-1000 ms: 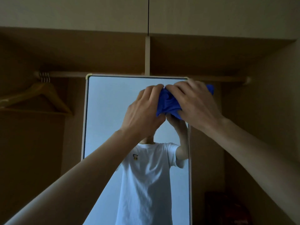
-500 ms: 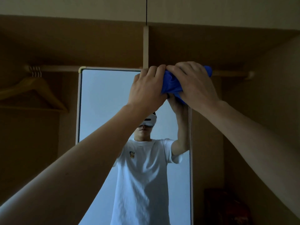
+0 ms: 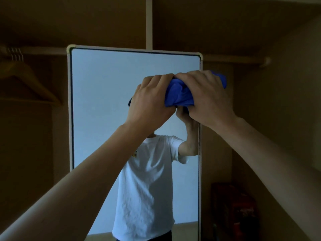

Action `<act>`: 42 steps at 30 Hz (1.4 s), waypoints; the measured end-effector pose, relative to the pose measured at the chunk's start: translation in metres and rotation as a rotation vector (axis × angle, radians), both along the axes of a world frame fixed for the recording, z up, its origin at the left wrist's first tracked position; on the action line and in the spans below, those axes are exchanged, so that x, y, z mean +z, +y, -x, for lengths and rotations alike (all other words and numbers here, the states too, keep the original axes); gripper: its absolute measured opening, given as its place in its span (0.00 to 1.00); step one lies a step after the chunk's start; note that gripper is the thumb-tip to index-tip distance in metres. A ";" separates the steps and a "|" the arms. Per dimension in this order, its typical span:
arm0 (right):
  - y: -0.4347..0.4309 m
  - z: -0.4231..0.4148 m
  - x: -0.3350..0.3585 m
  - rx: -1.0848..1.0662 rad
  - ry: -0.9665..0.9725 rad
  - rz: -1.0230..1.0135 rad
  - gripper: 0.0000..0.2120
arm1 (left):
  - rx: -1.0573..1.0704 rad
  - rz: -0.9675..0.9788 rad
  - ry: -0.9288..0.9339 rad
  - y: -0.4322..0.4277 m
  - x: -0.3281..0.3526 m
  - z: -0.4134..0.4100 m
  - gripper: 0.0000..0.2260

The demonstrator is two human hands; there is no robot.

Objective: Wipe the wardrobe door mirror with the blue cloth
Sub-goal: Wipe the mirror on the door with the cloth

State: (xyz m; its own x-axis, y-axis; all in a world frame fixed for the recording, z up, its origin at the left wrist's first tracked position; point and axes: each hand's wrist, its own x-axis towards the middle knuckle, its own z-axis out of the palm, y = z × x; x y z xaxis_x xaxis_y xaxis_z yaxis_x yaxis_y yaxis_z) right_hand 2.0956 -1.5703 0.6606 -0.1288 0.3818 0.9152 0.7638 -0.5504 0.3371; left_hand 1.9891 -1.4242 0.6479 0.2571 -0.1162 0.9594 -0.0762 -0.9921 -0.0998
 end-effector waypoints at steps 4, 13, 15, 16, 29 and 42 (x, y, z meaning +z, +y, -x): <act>0.001 -0.005 -0.030 0.001 -0.015 0.002 0.32 | -0.020 0.002 -0.018 0.000 -0.030 0.002 0.24; 0.006 -0.013 -0.088 0.017 0.017 -0.006 0.34 | -0.043 0.008 -0.021 0.004 -0.086 -0.001 0.24; 0.007 -0.013 -0.104 0.024 0.032 -0.004 0.33 | -0.045 0.003 -0.028 0.007 -0.101 -0.002 0.23; 0.007 -0.013 -0.112 0.031 0.040 -0.002 0.32 | -0.052 0.002 -0.030 0.008 -0.108 -0.003 0.23; 0.004 0.001 -0.249 0.028 0.178 0.021 0.31 | -0.118 0.071 0.051 0.008 -0.241 -0.002 0.22; -0.006 0.022 -0.378 -0.031 0.335 0.144 0.27 | -0.063 0.235 0.311 -0.003 -0.371 0.022 0.26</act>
State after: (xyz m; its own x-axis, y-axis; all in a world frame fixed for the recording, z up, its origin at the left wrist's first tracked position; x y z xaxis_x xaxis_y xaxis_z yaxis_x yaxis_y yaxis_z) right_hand 2.0737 -1.5764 0.2828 0.1829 0.5084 0.8414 0.8286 -0.5404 0.1464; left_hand 1.9671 -1.4274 0.2768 0.5395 0.0722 0.8389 -0.1284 -0.9776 0.1667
